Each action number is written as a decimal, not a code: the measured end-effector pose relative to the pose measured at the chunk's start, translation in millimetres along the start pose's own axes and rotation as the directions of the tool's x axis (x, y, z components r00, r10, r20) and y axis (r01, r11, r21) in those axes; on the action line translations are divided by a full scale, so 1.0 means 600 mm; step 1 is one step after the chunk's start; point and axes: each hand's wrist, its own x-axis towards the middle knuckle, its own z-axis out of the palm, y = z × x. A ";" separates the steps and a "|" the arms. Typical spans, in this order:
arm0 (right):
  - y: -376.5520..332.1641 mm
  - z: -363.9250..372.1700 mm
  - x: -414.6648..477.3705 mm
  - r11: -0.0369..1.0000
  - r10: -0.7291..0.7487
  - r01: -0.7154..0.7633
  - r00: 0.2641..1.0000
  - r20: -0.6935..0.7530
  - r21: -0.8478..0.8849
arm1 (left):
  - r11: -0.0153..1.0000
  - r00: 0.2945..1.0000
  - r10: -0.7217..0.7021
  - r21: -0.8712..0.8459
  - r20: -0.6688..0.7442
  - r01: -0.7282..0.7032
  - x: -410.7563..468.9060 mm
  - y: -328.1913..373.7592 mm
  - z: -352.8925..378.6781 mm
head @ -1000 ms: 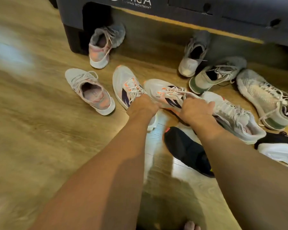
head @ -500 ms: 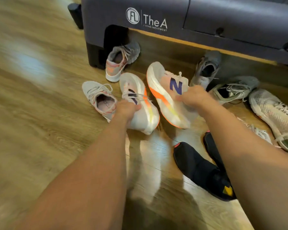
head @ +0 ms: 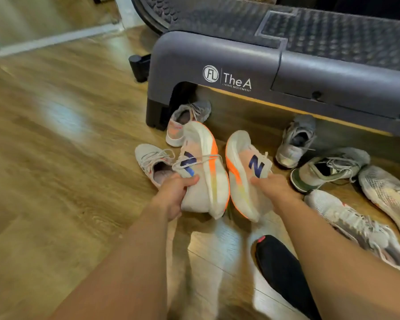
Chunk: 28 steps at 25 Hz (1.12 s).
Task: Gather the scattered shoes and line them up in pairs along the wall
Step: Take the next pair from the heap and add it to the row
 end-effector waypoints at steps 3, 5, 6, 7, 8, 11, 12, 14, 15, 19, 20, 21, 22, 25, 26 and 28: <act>-0.011 0.003 -0.010 0.836 -0.216 0.088 0.960 -0.179 -0.541 | 0.678 0.940 0.293 0.731 -0.175 -0.075 0.014 -0.017 0.050; -0.012 0.009 -0.022 0.619 -0.379 0.143 0.916 -0.134 -0.773 | 0.291 0.933 0.352 0.956 -0.072 -0.036 0.011 -0.043 0.067; -0.014 0.019 -0.030 0.499 -0.444 0.174 0.893 -0.077 -0.849 | 0.171 0.934 0.354 0.985 -0.048 -0.014 0.008 -0.055 0.073; -0.016 0.031 -0.038 0.396 -0.484 0.207 0.875 -0.012 -0.894 | 0.100 0.931 0.363 0.995 -0.031 -0.006 0.006 -0.063 0.075; -0.019 0.049 -0.045 0.320 -0.506 0.237 0.861 0.046 -0.917 | 0.058 0.927 0.373 0.998 -0.019 -0.003 0.006 -0.068 0.077; -0.027 0.084 -0.058 0.161 -0.525 0.319 0.829 0.193 -0.934 | 0.002 0.940 0.340 1.000 -0.007 0.006 0.006 -0.078 0.081; -0.024 0.085 -0.058 0.144 -0.513 0.338 0.829 0.222 -0.930 | -0.024 0.956 0.294 1.000 0.004 0.003 0.004 -0.079 0.081; -0.007 0.069 -0.055 0.222 -0.417 0.350 0.878 0.236 -0.910 | -0.131 0.990 0.132 0.991 0.054 -0.036 -0.001 -0.080 0.074; 0.006 0.055 -0.052 0.289 -0.328 0.349 0.911 0.250 -0.892 | -0.215 0.997 0.033 0.975 0.073 -0.064 -0.006 -0.078 0.068; 0.056 0.016 -0.049 0.340 -0.049 0.394 0.914 0.402 -0.854 | -0.359 0.980 -0.201 0.930 0.002 -0.075 -0.020 -0.086 0.048; 0.059 0.019 -0.052 0.345 -0.087 0.411 0.909 0.407 -0.844 | -0.326 0.979 -0.205 0.942 0.006 -0.074 -0.023 -0.089 0.050; 0.053 0.025 -0.058 0.370 -0.143 0.428 0.903 0.404 -0.825 | -0.271 0.980 -0.195 0.959 0.027 -0.080 -0.025 -0.089 0.055; 0.038 0.031 -0.062 0.409 -0.201 0.441 0.897 0.393 -0.799 | -0.208 0.982 -0.182 0.974 0.054 -0.092 -0.027 -0.084 0.062; -0.027 0.022 -0.076 0.474 -0.344 0.454 0.884 0.316 -0.755 | -0.124 0.993 -0.054 0.986 0.109 -0.115 -0.037 -0.034 0.091; -0.044 0.008 -0.089 0.472 -0.359 0.447 0.885 0.298 -0.760 | -0.081 0.995 0.001 0.992 0.100 -0.100 -0.050 -0.009 0.098; -0.060 -0.030 -0.134 0.464 -0.381 0.434 0.885 0.268 -0.772 | 0.014 0.994 0.091 0.998 0.062 -0.063 -0.093 0.040 0.106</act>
